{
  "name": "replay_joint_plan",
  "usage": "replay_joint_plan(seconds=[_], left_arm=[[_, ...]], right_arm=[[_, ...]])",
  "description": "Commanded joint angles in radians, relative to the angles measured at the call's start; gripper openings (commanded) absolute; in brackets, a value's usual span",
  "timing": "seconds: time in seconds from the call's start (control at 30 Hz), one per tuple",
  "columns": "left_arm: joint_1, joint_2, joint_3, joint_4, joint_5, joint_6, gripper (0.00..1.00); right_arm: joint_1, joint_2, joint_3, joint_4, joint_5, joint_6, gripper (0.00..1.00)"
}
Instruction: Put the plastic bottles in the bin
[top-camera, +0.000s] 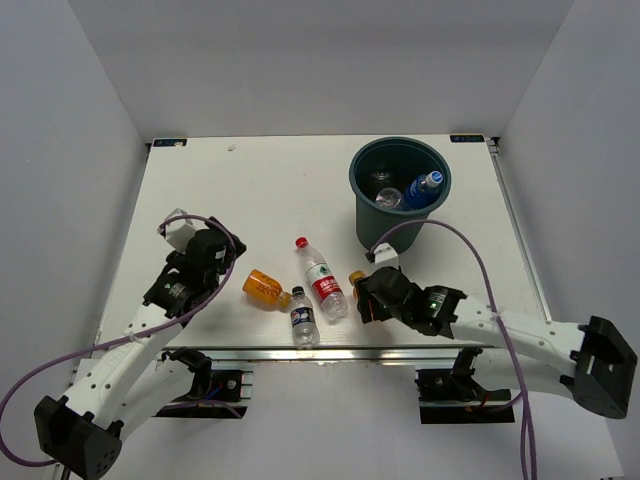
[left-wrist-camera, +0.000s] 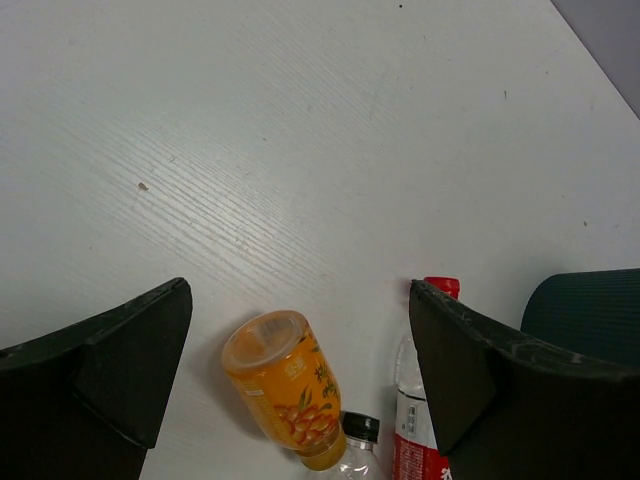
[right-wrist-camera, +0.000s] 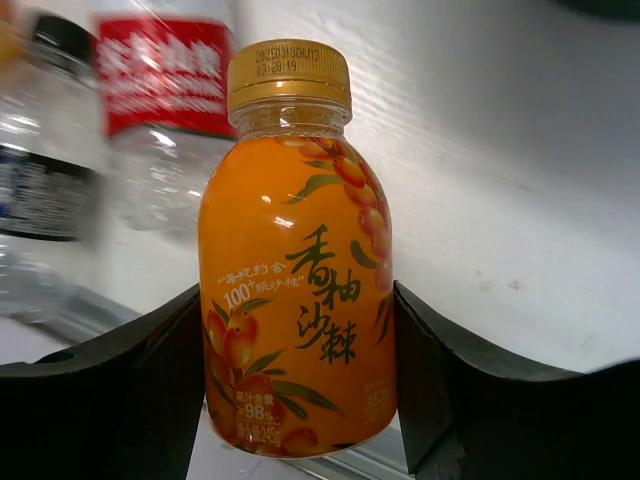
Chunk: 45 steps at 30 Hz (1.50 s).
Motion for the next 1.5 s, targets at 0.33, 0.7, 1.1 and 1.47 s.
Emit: replay_joint_plan(seconds=[0.33,0.7,1.1,1.47], left_arm=[[0.001,-0.013,-0.077,0.034,0.057,-0.015,0.98],[0.001,-0.015,-0.131,0.032,0.166,-0.024,0.98],[0.001,0.01,-0.172,0.101,0.309,0.006,0.98],[0.001,0.068,-0.213,0.14,0.447,-0.045,0.98]], right_arm=[[-0.023,-0.126,0.389,0.189,0.076,-0.243,0.5],[-0.468,0.202,0.763,0.06,-0.028,-0.3,0.5],[-0.666,0.29,0.773,0.045,-0.146,-0.263,0.89],[-0.694,0.178,0.738,0.108,-0.283,-0.277,0.89]])
